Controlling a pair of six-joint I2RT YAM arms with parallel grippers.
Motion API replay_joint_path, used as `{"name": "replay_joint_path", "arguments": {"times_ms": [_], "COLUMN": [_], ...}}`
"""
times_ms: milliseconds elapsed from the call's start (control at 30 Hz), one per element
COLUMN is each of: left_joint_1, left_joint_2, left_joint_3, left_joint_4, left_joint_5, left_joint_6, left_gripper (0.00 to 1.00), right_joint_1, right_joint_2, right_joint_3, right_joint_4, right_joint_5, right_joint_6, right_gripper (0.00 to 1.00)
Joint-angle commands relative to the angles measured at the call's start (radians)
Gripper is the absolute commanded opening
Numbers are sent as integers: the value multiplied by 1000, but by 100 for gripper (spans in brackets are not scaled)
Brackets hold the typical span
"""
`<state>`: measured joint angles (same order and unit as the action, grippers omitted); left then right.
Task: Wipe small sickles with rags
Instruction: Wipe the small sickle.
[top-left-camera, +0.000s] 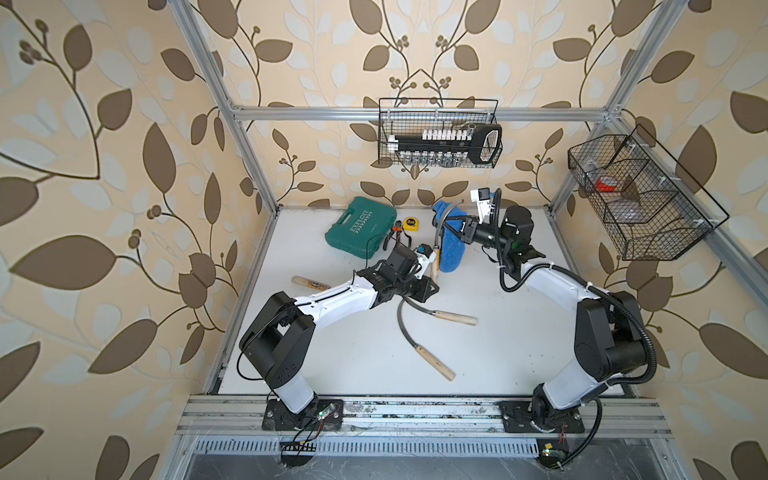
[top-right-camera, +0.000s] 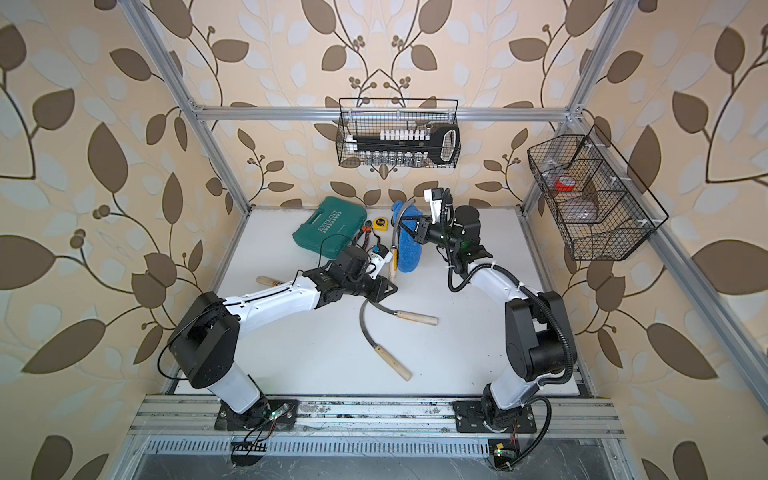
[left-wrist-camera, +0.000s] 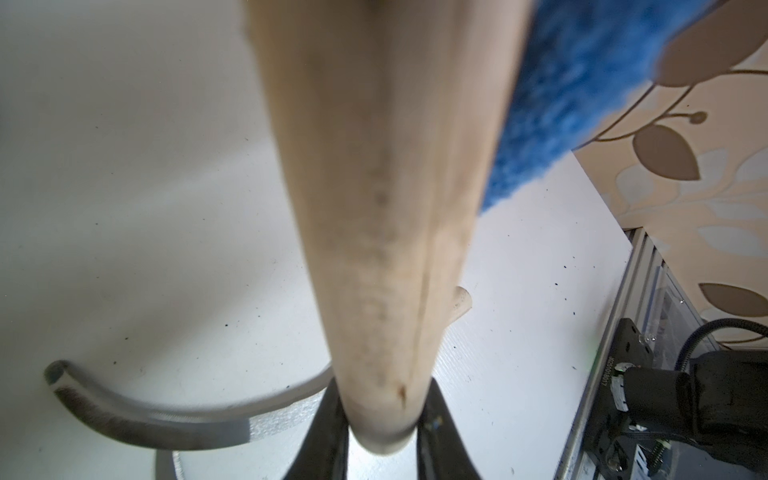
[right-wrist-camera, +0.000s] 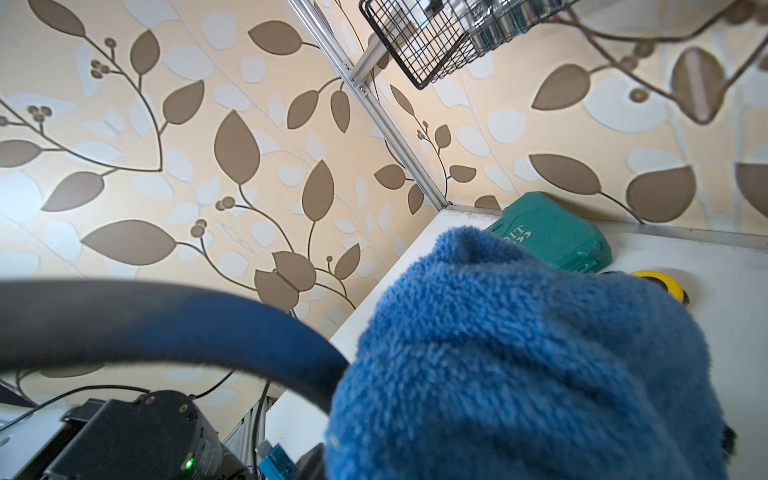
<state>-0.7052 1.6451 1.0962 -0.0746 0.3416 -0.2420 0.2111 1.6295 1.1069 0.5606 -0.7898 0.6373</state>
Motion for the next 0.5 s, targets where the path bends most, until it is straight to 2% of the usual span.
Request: {"name": "replay_joint_path", "arguments": {"times_ms": [0, 233, 467], "left_joint_1": [4, 4, 4], "left_joint_2": [3, 5, 1], "left_joint_3": [37, 39, 37], "left_joint_4": [30, 29, 29], "left_joint_5": [20, 22, 24], "left_joint_6": [13, 17, 17], "left_gripper": [0, 0, 0], "right_joint_1": [-10, -47, -2], "right_joint_2": [-70, -105, -103], "right_joint_3": [58, 85, 12], "right_joint_4": [9, -4, -14], "right_joint_5": [-17, -25, -22], "right_joint_6": [19, 53, -5], "right_gripper": [15, 16, 17]}}
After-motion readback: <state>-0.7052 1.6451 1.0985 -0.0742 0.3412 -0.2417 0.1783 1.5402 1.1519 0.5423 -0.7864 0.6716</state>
